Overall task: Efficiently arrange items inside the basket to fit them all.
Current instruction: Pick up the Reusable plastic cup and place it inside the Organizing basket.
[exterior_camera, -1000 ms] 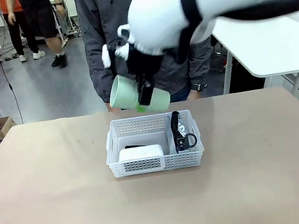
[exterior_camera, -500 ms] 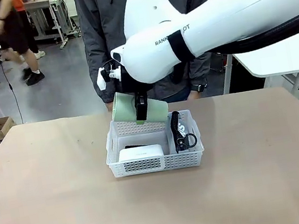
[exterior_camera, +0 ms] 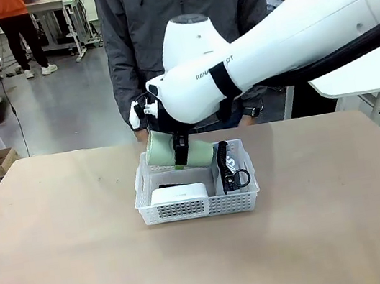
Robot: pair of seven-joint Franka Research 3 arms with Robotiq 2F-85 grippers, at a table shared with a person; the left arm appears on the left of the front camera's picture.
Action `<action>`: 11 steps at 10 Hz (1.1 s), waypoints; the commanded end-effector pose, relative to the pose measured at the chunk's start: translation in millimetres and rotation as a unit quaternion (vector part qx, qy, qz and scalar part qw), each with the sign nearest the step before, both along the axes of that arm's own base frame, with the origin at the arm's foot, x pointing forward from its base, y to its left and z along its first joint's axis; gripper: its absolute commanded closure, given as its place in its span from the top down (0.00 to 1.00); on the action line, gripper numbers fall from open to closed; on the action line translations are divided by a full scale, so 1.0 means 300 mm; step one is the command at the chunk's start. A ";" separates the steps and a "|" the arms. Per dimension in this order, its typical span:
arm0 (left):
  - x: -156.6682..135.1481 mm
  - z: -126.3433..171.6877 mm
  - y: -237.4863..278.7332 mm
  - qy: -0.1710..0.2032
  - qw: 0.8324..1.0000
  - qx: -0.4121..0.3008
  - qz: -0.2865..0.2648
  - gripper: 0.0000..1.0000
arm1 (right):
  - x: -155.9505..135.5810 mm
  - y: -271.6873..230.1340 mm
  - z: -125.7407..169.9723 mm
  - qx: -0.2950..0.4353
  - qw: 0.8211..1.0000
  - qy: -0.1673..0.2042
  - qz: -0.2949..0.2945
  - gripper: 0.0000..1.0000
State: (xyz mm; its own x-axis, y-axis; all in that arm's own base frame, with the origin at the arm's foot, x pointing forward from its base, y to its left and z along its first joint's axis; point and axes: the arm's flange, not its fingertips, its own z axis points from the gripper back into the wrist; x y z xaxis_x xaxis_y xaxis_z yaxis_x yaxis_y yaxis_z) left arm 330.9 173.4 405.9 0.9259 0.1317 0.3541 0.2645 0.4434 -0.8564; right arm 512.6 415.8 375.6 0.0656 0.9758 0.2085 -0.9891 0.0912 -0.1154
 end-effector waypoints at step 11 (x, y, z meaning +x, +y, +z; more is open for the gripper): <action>-0.012 0.011 0.000 0.003 1.000 -0.004 -0.001 1.00 | 0.024 0.038 -0.083 -0.038 0.999 -0.016 0.013 1.00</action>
